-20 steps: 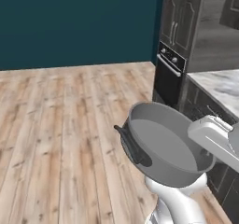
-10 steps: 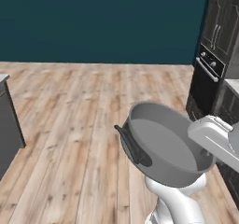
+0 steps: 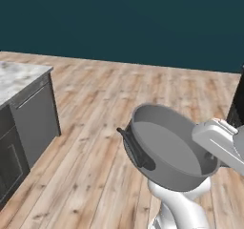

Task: Move the pot and pan from the stove into the sink.

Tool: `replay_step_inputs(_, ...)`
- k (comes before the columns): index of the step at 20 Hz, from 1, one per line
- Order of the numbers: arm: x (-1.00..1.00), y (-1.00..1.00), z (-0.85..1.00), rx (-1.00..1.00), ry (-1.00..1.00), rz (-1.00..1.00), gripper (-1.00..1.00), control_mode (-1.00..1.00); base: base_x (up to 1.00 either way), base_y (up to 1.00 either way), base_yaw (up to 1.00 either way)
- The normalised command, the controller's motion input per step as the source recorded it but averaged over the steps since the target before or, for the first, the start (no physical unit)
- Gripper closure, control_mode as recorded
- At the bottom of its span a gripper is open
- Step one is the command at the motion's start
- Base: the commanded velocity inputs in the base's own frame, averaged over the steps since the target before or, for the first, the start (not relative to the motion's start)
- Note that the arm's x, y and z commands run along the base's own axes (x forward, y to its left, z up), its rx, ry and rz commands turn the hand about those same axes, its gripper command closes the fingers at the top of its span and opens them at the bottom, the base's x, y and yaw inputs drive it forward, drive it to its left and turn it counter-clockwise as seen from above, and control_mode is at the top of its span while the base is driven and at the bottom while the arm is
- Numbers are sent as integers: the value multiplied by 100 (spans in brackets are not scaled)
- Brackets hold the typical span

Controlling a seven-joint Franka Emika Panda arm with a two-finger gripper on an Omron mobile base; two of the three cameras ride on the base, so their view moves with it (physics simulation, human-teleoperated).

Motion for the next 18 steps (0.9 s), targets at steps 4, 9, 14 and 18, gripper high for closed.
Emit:
replay_step_inputs(4,0,0,0,0,0,0,100,100,0,0,41)
replay_step_inputs(9,0,0,0,0,0,0,100,100,0,0,41)
replay_step_inputs(14,0,0,0,0,0,0,100,100,0,0,42)
replay_step_inputs(18,0,0,0,0,0,0,100,100,0,0,42)
